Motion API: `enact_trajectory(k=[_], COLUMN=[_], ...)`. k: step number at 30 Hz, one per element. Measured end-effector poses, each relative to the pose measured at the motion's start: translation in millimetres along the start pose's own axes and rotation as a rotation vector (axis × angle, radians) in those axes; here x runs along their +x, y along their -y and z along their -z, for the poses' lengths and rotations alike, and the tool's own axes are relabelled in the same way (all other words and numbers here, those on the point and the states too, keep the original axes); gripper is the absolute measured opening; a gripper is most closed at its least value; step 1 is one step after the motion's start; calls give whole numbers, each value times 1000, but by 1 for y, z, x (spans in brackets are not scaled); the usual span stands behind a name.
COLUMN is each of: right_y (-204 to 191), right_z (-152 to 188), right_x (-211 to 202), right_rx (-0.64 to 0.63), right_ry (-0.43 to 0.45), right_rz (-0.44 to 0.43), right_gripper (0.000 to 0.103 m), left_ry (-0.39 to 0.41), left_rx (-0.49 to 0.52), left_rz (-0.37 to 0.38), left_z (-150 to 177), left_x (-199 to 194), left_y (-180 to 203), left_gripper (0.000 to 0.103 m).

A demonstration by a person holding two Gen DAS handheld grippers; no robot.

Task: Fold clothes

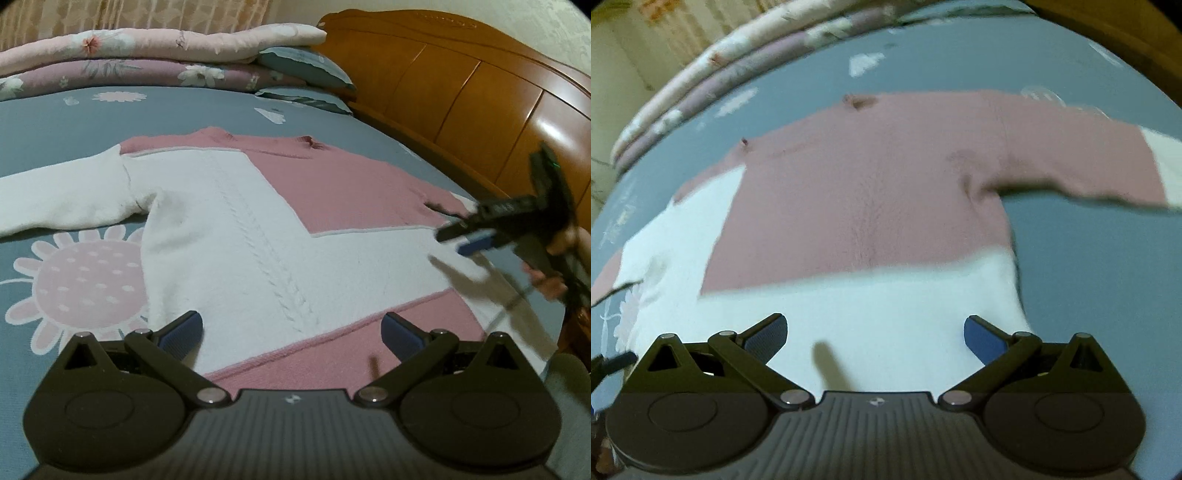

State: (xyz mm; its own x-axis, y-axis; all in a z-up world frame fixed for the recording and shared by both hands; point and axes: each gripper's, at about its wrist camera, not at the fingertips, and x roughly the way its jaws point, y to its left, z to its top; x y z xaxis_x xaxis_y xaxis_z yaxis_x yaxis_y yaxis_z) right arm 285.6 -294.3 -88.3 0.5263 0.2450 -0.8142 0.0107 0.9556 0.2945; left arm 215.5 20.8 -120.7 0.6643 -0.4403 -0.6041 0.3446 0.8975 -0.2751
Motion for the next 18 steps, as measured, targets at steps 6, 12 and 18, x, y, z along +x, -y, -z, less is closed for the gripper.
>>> enact_trajectory(k=[6, 12, 18], right_y=[0, -8, -71], right_z=[38, 51, 41], right_x=[-26, -33, -20], right_rx=[-44, -43, -264], right_ry=[0, 44, 173], right_rz=[45, 98, 71], right_gripper=[103, 103, 103], left_ry=[-7, -8, 33], left_rx=[-18, -15, -53], left_rz=[2, -6, -15], left_z=[0, 1, -1], left_x=[3, 5, -5], left_y=[-2, -2, -9], left_gripper=[102, 102, 102])
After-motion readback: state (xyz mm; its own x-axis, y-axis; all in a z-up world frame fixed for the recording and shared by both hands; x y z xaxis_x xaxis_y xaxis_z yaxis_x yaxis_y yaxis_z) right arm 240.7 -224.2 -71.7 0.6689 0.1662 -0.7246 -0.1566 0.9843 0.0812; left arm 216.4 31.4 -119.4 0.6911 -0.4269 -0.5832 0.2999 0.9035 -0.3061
